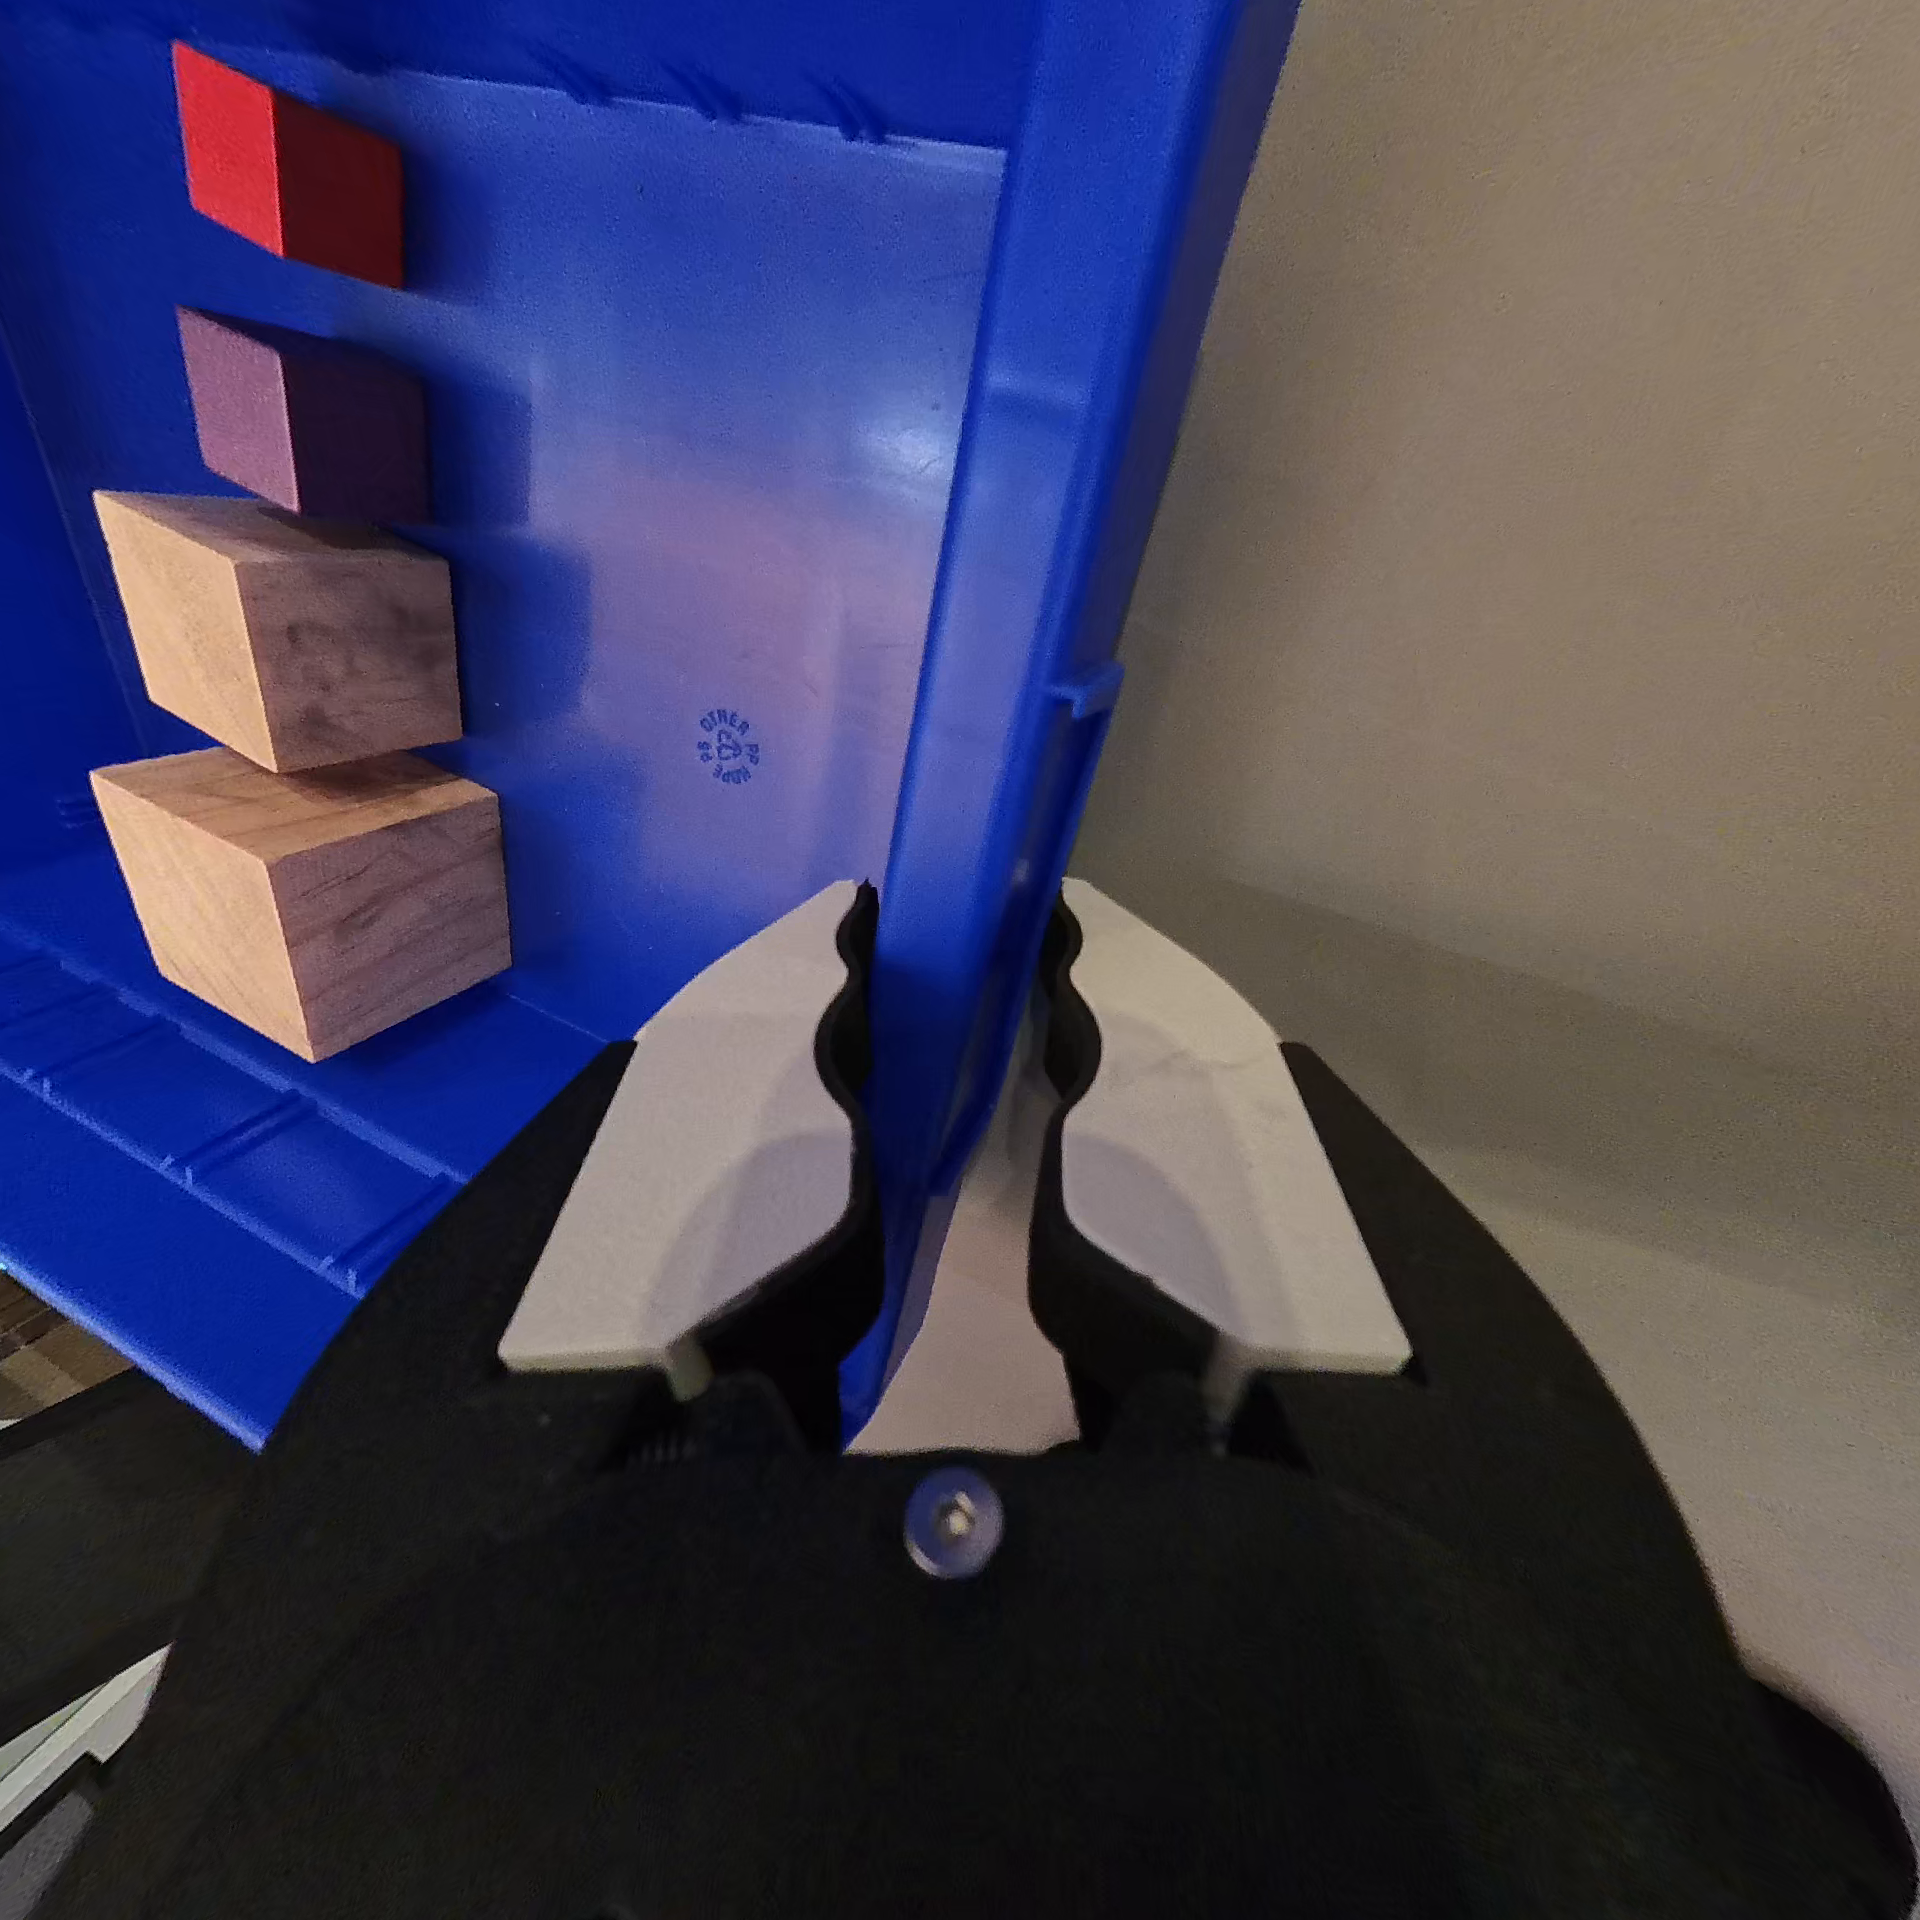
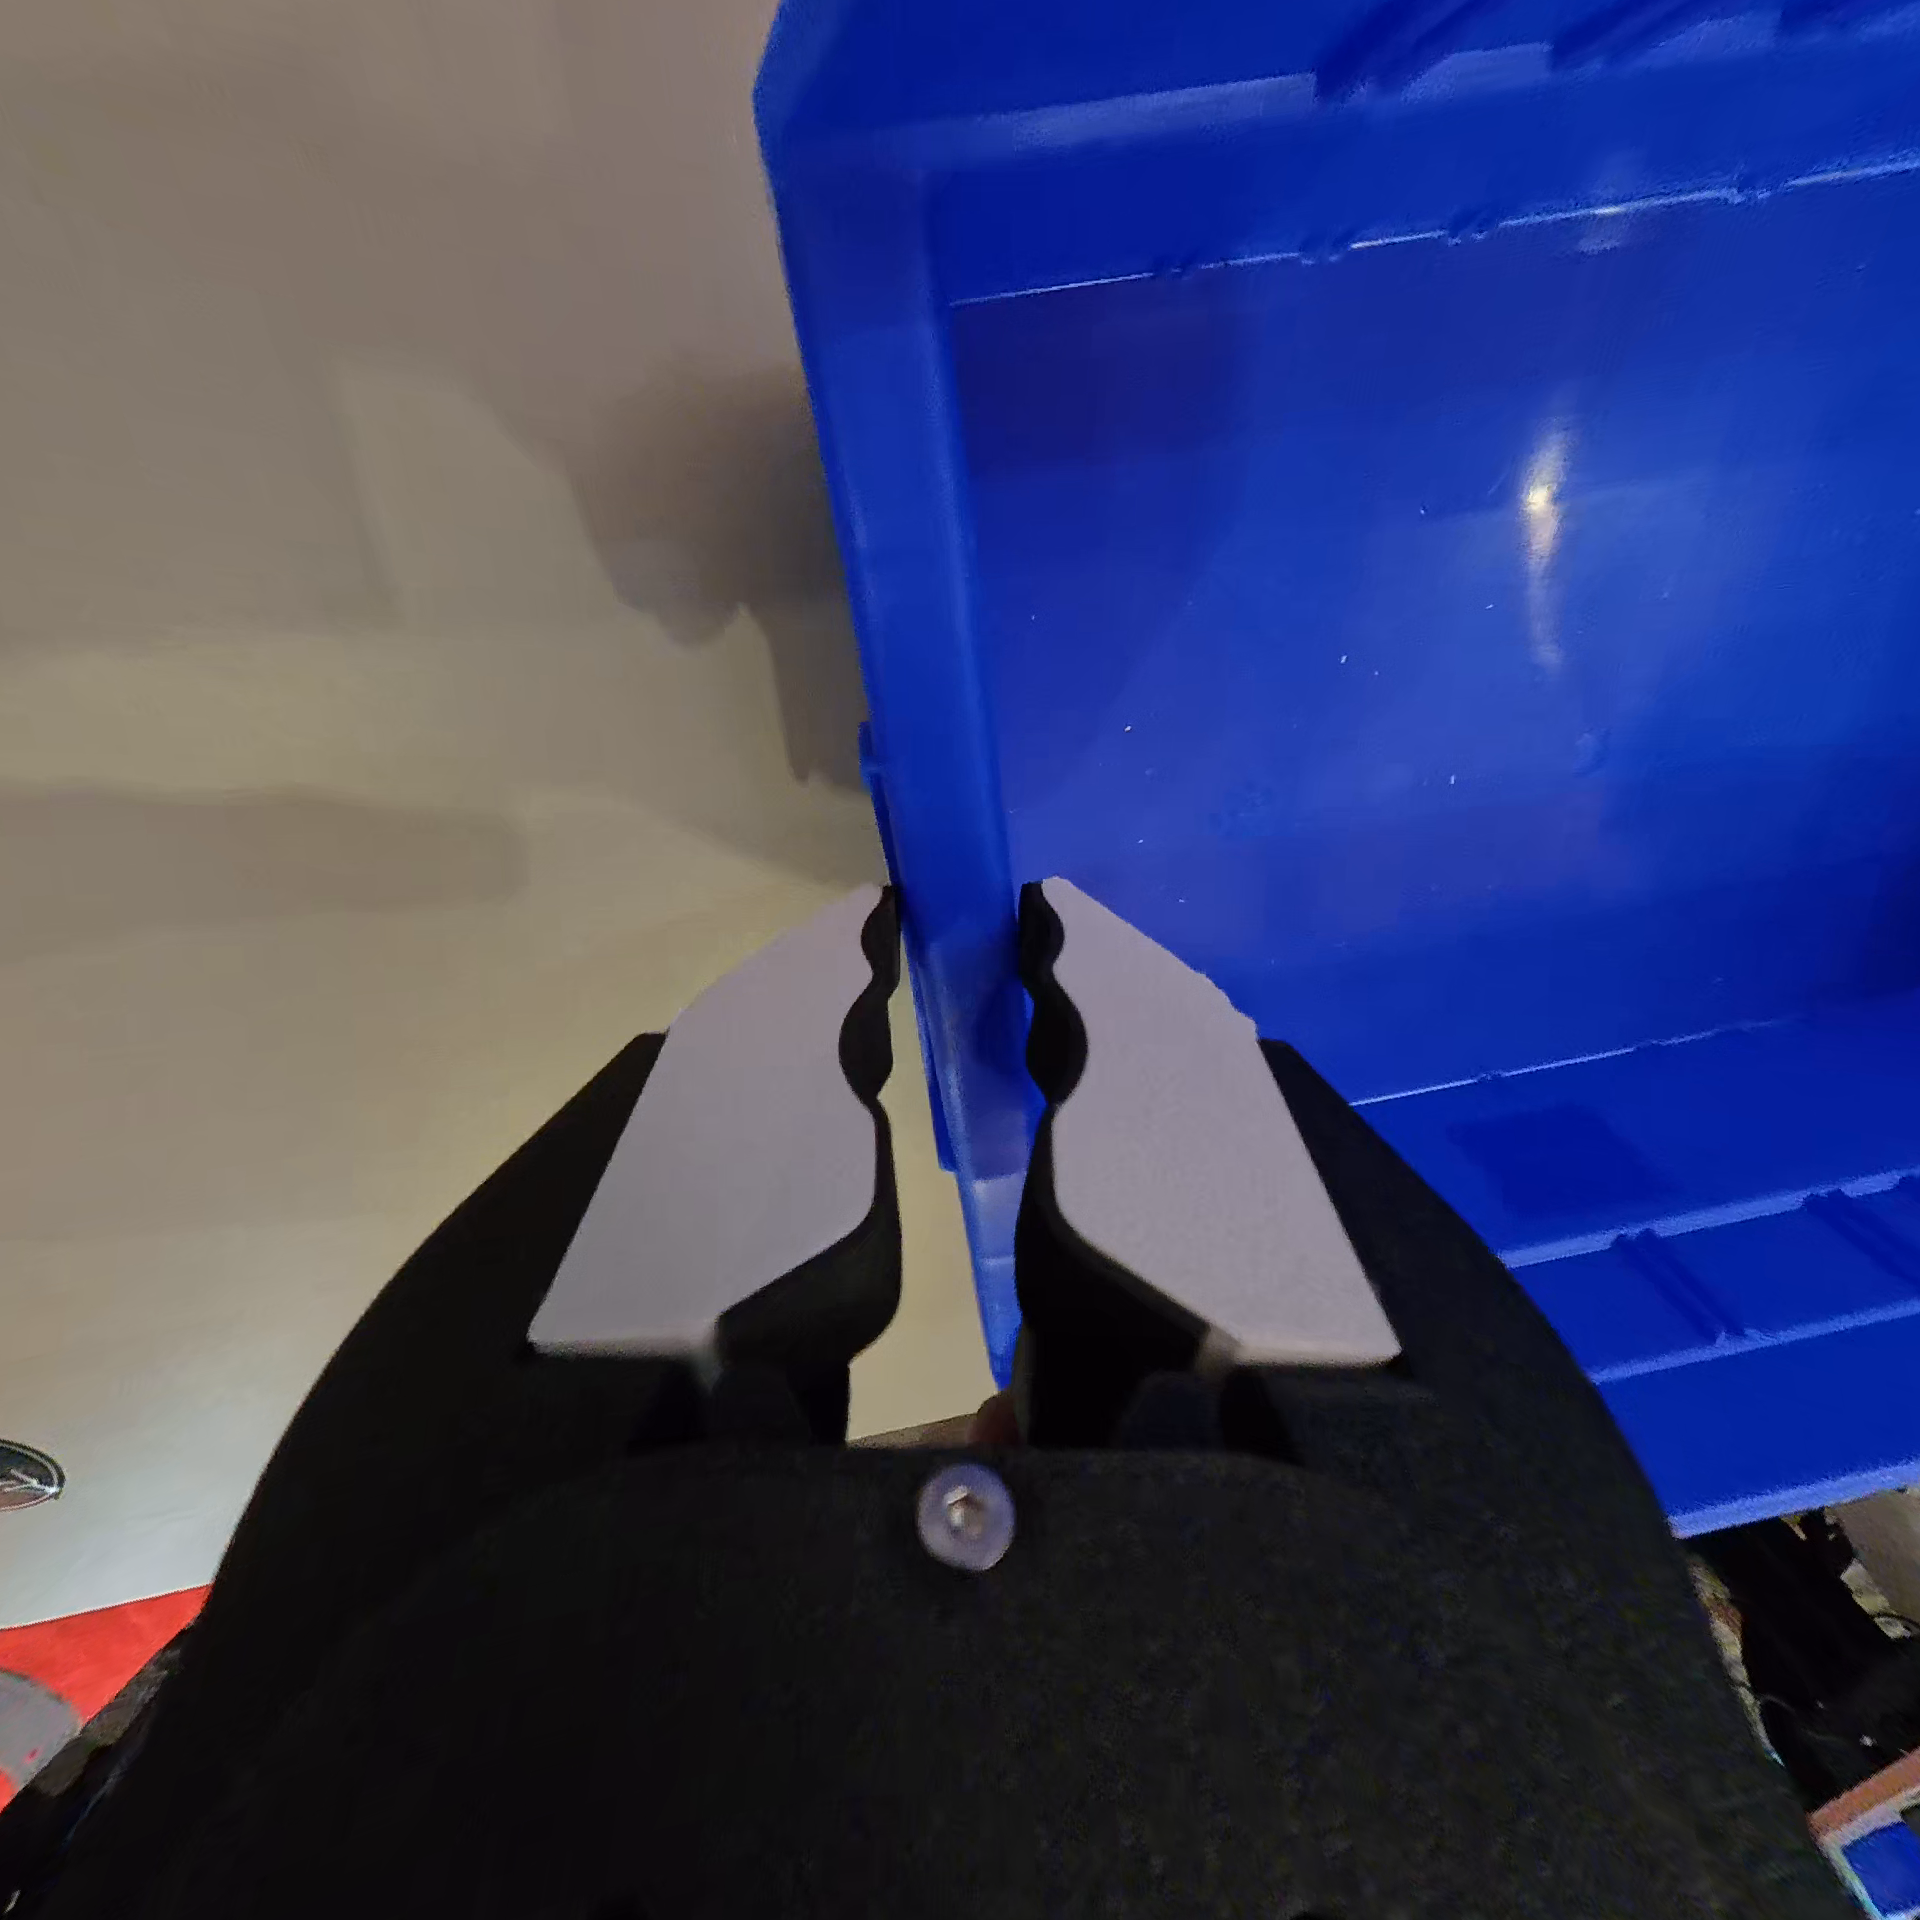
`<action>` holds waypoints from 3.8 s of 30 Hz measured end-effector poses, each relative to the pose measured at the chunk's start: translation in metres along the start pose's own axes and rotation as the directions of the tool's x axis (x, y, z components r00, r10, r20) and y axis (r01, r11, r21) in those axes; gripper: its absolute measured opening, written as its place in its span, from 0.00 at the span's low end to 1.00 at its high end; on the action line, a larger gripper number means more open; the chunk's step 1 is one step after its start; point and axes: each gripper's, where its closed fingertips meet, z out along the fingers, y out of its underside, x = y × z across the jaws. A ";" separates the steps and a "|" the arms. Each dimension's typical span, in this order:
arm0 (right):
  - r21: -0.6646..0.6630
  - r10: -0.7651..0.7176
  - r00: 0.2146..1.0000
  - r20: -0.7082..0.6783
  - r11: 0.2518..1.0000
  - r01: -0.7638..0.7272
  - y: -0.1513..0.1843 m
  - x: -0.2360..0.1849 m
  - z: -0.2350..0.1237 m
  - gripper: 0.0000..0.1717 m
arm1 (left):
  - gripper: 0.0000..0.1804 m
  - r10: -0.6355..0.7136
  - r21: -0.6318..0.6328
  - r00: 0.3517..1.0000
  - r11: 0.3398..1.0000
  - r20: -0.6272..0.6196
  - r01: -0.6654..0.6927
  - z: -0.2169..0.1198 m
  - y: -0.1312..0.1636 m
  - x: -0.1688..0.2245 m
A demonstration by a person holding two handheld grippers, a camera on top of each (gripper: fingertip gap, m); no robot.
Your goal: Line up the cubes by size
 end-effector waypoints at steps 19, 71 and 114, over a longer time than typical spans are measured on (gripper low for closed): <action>-0.015 0.011 1.000 -0.002 1.000 -0.011 0.001 0.001 0.000 0.13 | 0.17 -0.005 -0.015 1.000 1.000 0.005 0.005 0.001 0.004 -0.002; 0.784 0.511 0.715 -0.477 0.615 0.084 -0.394 0.033 -0.015 0.23 | 0.37 -0.582 0.657 0.785 0.679 0.213 0.326 0.002 -0.305 -0.021; 0.773 0.511 0.701 -0.497 0.628 0.091 -0.386 0.044 -0.012 0.23 | 0.27 -0.610 0.815 0.714 0.571 0.343 0.096 -0.095 -0.268 -0.005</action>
